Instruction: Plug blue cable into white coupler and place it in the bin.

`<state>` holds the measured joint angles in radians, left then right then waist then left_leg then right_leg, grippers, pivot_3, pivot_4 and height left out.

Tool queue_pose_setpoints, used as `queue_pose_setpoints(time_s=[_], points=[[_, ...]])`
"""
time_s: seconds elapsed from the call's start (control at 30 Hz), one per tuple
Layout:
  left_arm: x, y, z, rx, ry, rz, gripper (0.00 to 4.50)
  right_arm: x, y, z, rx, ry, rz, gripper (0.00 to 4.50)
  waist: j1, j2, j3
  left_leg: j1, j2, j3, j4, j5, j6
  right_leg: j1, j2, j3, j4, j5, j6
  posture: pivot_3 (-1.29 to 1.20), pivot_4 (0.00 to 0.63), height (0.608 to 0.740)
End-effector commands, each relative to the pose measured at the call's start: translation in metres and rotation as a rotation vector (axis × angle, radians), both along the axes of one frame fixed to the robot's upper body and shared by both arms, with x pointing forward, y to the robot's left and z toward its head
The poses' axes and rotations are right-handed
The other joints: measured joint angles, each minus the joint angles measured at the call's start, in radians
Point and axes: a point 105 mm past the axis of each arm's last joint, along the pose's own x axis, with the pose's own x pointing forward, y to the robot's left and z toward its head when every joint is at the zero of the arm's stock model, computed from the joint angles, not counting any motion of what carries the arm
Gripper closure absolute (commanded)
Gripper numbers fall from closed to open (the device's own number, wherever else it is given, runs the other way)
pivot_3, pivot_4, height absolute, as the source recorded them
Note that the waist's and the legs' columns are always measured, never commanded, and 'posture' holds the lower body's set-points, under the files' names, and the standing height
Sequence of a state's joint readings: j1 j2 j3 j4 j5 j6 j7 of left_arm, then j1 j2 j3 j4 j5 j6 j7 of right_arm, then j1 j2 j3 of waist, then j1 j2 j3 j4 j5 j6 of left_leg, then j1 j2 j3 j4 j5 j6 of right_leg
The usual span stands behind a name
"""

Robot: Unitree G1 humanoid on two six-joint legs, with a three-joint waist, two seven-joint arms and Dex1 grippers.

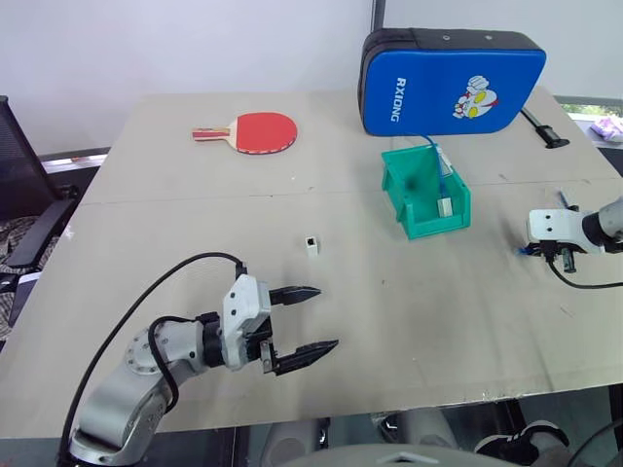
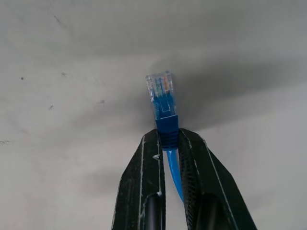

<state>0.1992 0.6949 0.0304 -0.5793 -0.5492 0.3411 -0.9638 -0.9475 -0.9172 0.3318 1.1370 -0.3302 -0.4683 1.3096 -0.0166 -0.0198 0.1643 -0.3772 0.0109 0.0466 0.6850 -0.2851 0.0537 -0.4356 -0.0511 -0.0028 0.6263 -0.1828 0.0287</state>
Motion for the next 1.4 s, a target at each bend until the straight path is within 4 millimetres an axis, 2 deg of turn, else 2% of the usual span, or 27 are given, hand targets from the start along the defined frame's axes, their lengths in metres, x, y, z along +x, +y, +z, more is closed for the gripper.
queue_pose_setpoints(time_s=[0.03,0.13,0.23,0.3,0.37,0.43,0.47,0.5,0.57,0.67,0.7,0.8,0.9,1.0,1.1,1.23,1.33,1.4], points=[[0.0,-0.006,0.01,0.013,-0.093,-0.005,0.0,-0.002,0.04,0.028,0.152,0.018,0.096,4.27,0.002,0.001,0.0,0.0,0.0,0.0,0.0,0.0,0.0,0.0,0.0,0.0,0.0,0.0,0.0,0.0,0.15,0.731],[0.007,-0.007,0.006,0.033,-0.104,0.002,0.0,-0.031,0.095,0.034,0.211,0.103,0.198,4.27,0.008,0.005,0.0,-0.001,0.004,-0.003,0.0,0.0,0.0,-0.001,0.001,-0.002,0.001,0.001,-0.001,0.0,0.15,0.731],[0.016,-0.009,-0.001,0.075,-0.094,-0.009,0.0,-0.059,0.155,0.023,0.242,0.159,0.274,4.27,0.012,0.007,0.0,-0.004,0.006,-0.007,-0.001,0.0,0.0,-0.003,0.0,-0.006,0.002,0.003,0.002,0.0,0.15,0.731],[0.023,-0.009,-0.004,0.105,-0.099,-0.016,0.0,-0.065,0.183,0.011,0.251,0.157,0.292,4.27,0.011,0.007,0.0,-0.005,0.007,-0.009,-0.001,0.0,0.0,-0.004,0.003,-0.008,0.002,0.003,0.003,0.0,0.15,0.731],[0.03,-0.009,-0.007,0.132,-0.105,-0.027,0.0,-0.062,0.198,-0.004,0.209,0.135,0.303,4.27,0.013,0.007,0.0,-0.005,0.007,-0.011,-0.001,0.0,0.0,-0.004,0.006,-0.009,0.002,0.001,0.0,0.0,0.15,0.731],[0.035,-0.009,-0.009,0.154,-0.113,-0.043,0.0,-0.059,0.203,-0.016,0.179,0.121,0.309,4.27,0.021,0.007,0.0,-0.006,0.006,-0.01,-0.001,0.0,-0.001,-0.004,0.005,-0.009,0.002,0.0,-0.001,0.0,0.15,0.731],[0.036,-0.011,-0.011,0.164,-0.119,-0.064,0.0,-0.057,0.205,-0.018,0.197,0.125,0.295,3.86,0.021,0.007,0.0,-0.006,0.004,-0.009,0.0,0.0,-0.001,-0.004,0.004,-0.009,0.001,0.0,-0.001,0.0,0.15,0.731],[0.038,-0.014,-0.012,0.166,-0.124,-0.084,0.0,-0.054,0.202,-0.018,0.211,0.104,0.277,3.7,0.021,0.005,-0.001,-0.006,0.003,-0.008,0.0,0.0,-0.001,-0.004,0.003,-0.008,0.001,0.0,-0.001,0.0,0.15,0.731],[0.041,-0.018,-0.013,0.168,-0.137,-0.109,0.0,-0.051,0.197,-0.012,0.258,0.07,0.244,3.0,0.022,0.003,-0.002,-0.006,0.002,-0.007,0.001,0.0,-0.001,-0.003,0.002,-0.007,0.0,0.0,-0.001,0.0,0.15,0.731],[0.052,-0.03,-0.017,0.177,-0.154,-0.121,0.0,-0.064,0.192,0.018,0.514,0.049,0.18,1.57,0.033,0.002,-0.002,-0.006,0.0,-0.007,0.001,0.0,-0.001,-0.003,0.0,-0.007,0.0,0.0,-0.001,0.0,0.15,0.731],[0.054,-0.035,-0.019,0.182,-0.153,-0.133,0.0,-0.073,0.184,0.023,0.553,0.049,0.177,1.44,0.036,0.002,-0.002,-0.006,0.0,-0.007,0.001,0.0,-0.001,-0.003,0.0,-0.007,0.0,0.0,-0.001,0.0,0.15,0.731],[0.064,-0.051,-0.022,0.177,-0.15,-0.145,0.0,-0.092,0.161,0.03,0.635,0.01,0.097,1.44,0.044,0.002,-0.002,-0.01,-0.001,-0.011,0.001,0.0,-0.001,-0.004,0.0,-0.009,-0.001,0.002,0.003,0.0,0.15,0.731],[0.071,-0.064,-0.024,0.179,-0.146,-0.175,0.0,-0.109,0.14,0.036,0.684,-0.099,0.046,1.44,0.048,0.002,-0.002,-0.01,-0.002,-0.012,0.001,0.0,0.0,-0.003,0.0,-0.009,-0.002,0.002,0.004,0.0,0.15,0.731],[0.079,-0.078,-0.024,0.188,-0.149,-0.212,0.0,-0.132,0.114,0.034,0.686,-0.197,-0.065,1.44,0.049,0.002,-0.002,-0.01,-0.002,-0.012,0.001,0.0,0.0,-0.003,0.001,-0.009,-0.001,0.001,0.005,0.0,0.15,0.731],[0.084,-0.088,-0.023,0.211,-0.156,-0.247,0.0,-0.149,0.103,0.034,0.668,-0.264,-0.124,1.44,0.042,0.002,-0.002,-0.007,-0.001,-0.012,0.001,0.0,0.0,-0.002,0.003,-0.008,0.0,0.0,0.008,0.0,0.15,0.731],[0.09,-0.101,-0.028,0.255,-0.155,-0.285,0.0,-0.161,0.097,0.031,0.645,-0.302,-0.189,1.44,0.029,0.002,-0.002,-0.002,-0.001,-0.011,0.001,0.0,0.0,0.002,0.003,-0.007,0.0,-0.003,0.006,0.0,0.15,0.731],[0.09,-0.106,-0.033,0.288,-0.152,-0.329,0.92,-0.164,0.099,0.028,0.637,-0.314,-0.207,1.34,0.026,0.002,-0.002,-0.001,-0.001,-0.012,0.002,0.0,0.0,0.003,0.003,-0.007,0.0,-0.003,0.005,0.0,0.15,0.731],[0.088,-0.105,-0.04,0.343,-0.167,-0.367,1.78,-0.165,0.1,0.026,0.639,-0.318,-0.221,1.34,0.028,0.002,-0.002,-0.002,-0.001,-0.012,0.002,0.0,0.0,0.003,0.003,-0.007,0.0,-0.003,0.005,0.0,0.15,0.731]])
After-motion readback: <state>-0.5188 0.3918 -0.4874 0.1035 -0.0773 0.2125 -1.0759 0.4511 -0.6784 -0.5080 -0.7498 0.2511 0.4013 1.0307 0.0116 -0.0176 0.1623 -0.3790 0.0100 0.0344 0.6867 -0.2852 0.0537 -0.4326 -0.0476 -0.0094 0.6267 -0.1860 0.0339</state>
